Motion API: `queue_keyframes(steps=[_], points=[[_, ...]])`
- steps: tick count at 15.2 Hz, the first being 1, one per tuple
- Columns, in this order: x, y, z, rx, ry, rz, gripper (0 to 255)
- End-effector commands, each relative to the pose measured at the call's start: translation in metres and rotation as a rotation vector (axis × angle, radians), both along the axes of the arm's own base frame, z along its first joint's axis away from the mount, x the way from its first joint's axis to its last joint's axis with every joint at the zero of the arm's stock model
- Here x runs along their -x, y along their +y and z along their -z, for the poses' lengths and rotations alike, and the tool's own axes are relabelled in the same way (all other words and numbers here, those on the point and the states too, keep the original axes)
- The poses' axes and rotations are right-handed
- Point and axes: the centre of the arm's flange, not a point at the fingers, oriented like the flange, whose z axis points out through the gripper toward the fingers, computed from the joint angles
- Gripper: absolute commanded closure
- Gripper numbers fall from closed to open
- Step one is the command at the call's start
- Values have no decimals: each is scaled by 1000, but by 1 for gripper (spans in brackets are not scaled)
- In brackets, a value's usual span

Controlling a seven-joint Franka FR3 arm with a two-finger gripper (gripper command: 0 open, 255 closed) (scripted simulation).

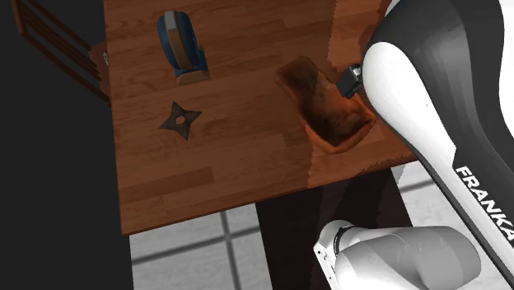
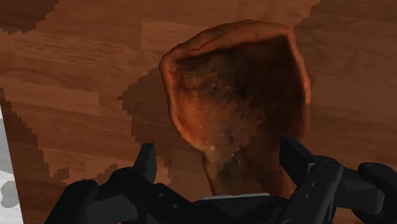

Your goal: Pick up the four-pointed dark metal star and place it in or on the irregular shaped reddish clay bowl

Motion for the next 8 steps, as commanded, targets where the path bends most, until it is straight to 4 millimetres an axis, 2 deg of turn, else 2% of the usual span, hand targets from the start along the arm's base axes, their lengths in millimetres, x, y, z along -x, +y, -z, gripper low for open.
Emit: queue_keyframes(steps=[1,8], points=[[0,0,0,0,0,0,0],[-48,68,34,-14,27,-149,0]])
